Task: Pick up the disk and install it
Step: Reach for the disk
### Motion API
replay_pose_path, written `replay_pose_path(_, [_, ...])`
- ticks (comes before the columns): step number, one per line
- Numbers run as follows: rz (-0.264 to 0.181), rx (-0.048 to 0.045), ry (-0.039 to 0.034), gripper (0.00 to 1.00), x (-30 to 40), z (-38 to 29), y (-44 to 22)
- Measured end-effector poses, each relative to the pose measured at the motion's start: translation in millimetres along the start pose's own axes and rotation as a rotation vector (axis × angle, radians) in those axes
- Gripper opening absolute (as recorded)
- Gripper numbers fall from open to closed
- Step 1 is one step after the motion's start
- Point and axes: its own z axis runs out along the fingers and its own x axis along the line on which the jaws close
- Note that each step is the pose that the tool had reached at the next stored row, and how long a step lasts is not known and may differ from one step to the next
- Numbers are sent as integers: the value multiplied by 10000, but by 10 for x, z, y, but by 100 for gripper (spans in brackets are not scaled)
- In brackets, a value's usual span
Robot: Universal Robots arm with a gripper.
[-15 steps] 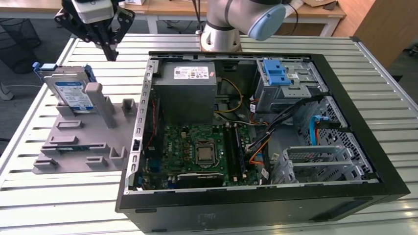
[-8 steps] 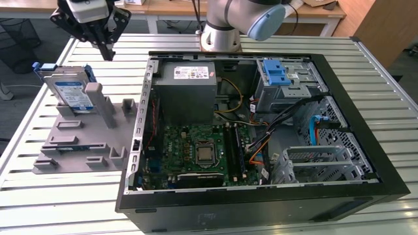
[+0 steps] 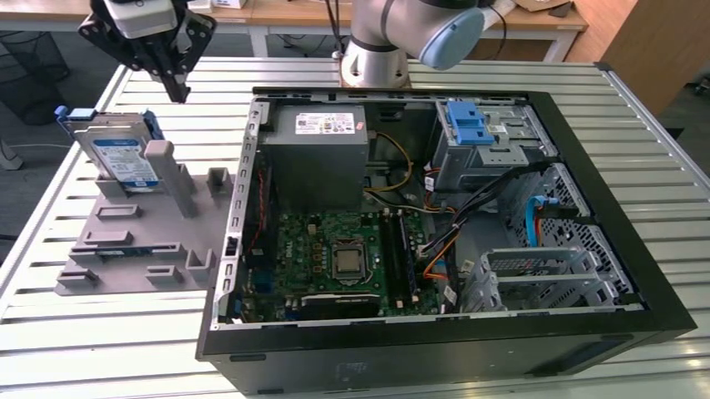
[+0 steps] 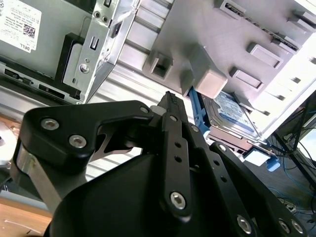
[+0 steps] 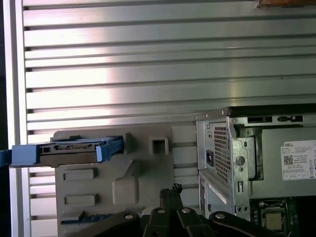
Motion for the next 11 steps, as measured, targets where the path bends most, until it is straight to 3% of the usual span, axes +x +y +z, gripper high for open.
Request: replay_pose_path(11, [0, 0, 0, 11, 80, 0, 9])
